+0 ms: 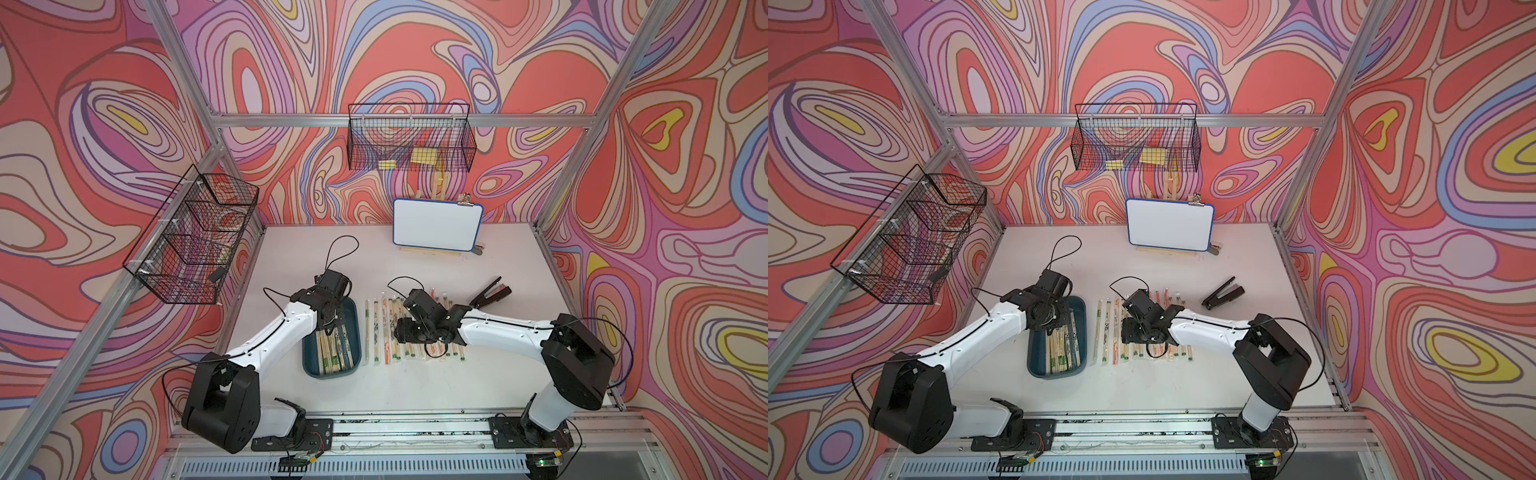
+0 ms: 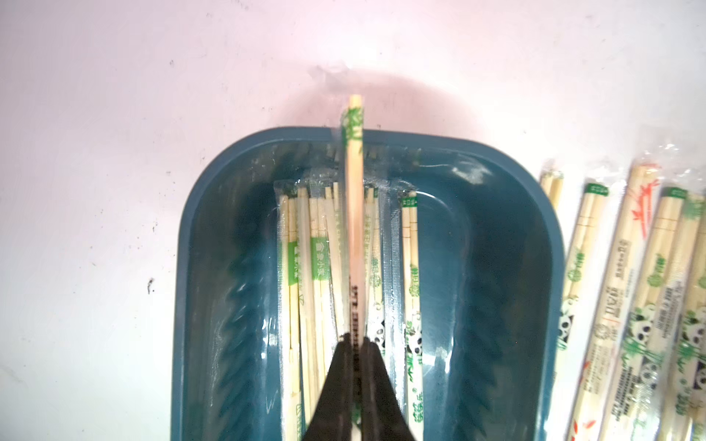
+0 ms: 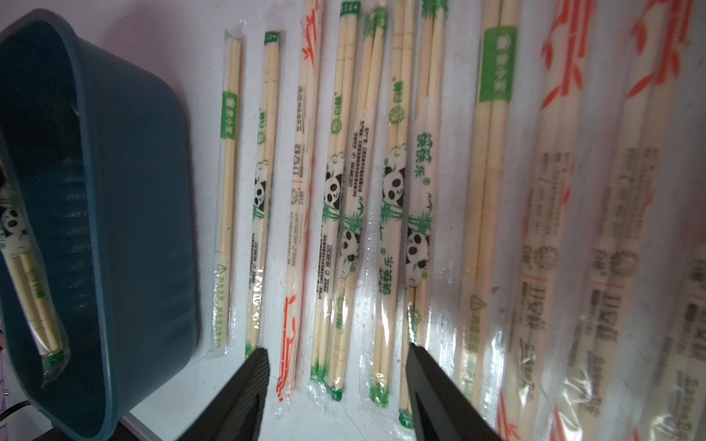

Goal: Take the paired disposable chopsticks out of the storage box
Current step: Pick up the paired disposable chopsticks from the storage box, then place the paired disposable chopsticks at the center of the board.

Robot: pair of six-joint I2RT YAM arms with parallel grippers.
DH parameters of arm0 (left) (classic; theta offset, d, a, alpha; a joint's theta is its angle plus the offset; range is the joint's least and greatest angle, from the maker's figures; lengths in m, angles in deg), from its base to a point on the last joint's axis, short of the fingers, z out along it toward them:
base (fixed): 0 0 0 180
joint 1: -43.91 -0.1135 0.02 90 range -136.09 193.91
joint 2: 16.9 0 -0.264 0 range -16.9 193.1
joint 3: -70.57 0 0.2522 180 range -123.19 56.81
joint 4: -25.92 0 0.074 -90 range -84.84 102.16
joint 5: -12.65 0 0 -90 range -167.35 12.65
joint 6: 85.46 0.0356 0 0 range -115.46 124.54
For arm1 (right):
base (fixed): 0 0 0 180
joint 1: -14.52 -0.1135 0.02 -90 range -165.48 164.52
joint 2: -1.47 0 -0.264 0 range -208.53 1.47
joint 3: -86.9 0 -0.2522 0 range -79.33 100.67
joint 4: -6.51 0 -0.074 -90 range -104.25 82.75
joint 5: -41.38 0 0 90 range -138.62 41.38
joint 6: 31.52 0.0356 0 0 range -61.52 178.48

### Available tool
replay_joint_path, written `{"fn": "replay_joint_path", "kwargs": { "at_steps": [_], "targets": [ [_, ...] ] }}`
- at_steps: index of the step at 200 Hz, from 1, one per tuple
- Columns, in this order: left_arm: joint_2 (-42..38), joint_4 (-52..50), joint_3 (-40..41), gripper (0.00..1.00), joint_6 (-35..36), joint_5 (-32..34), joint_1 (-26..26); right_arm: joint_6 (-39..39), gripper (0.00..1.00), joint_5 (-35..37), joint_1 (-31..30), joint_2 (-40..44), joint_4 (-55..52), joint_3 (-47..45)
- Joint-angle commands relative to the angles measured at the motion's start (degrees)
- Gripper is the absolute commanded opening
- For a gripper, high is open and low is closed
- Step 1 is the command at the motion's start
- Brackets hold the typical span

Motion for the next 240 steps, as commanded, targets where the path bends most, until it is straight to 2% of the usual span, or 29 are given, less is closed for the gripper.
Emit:
{"fn": "replay_joint_path", "kwargs": {
  "at_steps": [1,45,99,126,174,240],
  "targets": [
    [-1.94,-2.02,-2.51,0.0,2.39,-1.8,-0.24,-0.78,0.63,0.19,-0.15,-0.47,0.13,0.36],
    [-1.93,-1.43,-6.37,0.0,2.66,-5.5,1.07,-0.87,0.63,0.29,-0.16,-0.47,0.17,0.47],
    [5.19,0.69,-10.85,0.0,-0.17,-4.48,9.41,-1.14,0.63,1.22,0.1,-0.04,-0.4,-0.05],
    [9.8,3.02,-11.28,0.0,-2.4,-4.82,11.84,-1.03,0.63,1.37,0.29,0.75,-0.7,-0.92],
    [15.39,5.24,-10.16,0.0,-3.41,-4.27,12.54,-0.54,0.63,1.65,0.35,2.24,-0.76,-2.42],
    [16.3,4.4,-7.06,0.0,-0.65,0.88,12.54,-0.32,0.63,1.33,0.36,2.67,-0.37,-2.86]
  ]
}}
